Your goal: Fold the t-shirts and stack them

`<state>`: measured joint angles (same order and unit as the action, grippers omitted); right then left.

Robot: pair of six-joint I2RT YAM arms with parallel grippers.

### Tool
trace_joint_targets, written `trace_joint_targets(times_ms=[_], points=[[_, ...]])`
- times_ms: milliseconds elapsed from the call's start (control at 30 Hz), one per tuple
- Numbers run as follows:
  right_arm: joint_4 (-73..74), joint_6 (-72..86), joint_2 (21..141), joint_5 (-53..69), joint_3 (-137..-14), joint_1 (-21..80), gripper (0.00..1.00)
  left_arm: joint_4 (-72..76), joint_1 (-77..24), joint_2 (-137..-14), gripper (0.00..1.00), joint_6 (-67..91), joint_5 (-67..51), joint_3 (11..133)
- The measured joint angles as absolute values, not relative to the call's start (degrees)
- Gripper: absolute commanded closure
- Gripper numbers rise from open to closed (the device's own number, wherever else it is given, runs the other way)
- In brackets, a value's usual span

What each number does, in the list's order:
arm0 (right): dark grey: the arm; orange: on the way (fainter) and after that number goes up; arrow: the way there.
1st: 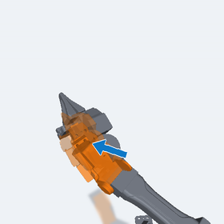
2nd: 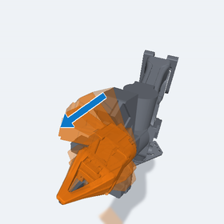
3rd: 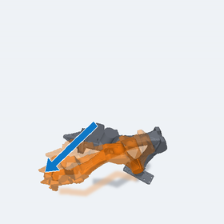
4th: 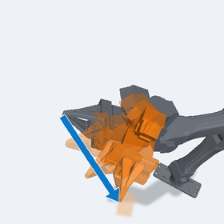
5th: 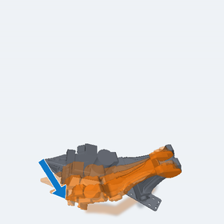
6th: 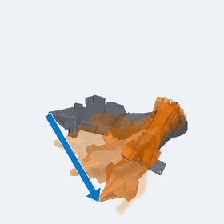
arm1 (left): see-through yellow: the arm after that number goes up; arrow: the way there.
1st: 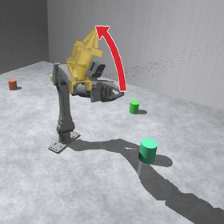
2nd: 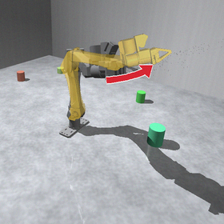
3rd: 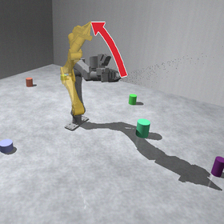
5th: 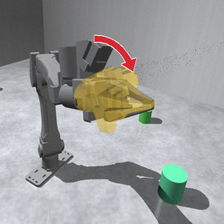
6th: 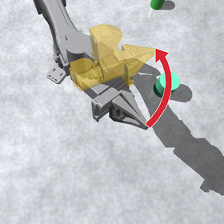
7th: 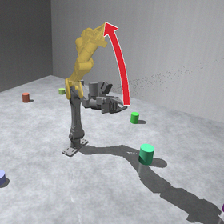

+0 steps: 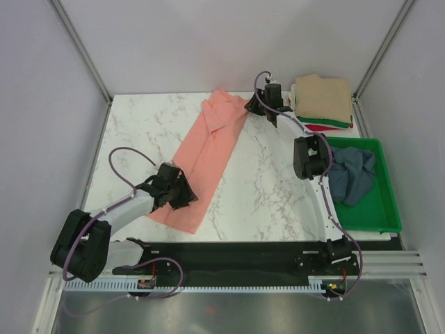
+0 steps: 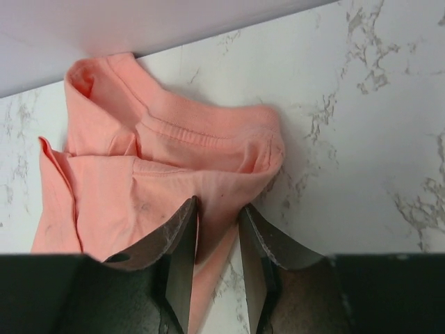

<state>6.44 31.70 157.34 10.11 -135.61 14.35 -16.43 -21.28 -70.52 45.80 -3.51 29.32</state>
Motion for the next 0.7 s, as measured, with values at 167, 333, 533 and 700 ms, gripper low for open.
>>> trace_joint_targets(times_ms=[167,333,533,700], points=[[0.5,33.6,160.4,9.6,-137.9,14.4,0.59,-9.2,-35.0,-77.0,0.48,54.0,-3.9,31.0],[-5.3,36.3,162.8,9.7,-139.0,14.4,0.52,-2.5,-48.2,-90.6,0.48,60.5,-6.2,41.0],[-7.2,36.4,163.2,9.8,-138.9,14.3,0.5,-1.2,-56.4,-101.0,0.48,62.4,-6.9,52.1],[-9.7,35.5,160.9,9.6,-134.4,13.9,0.45,-5.0,-57.7,-99.8,0.47,62.3,-5.0,52.6]])
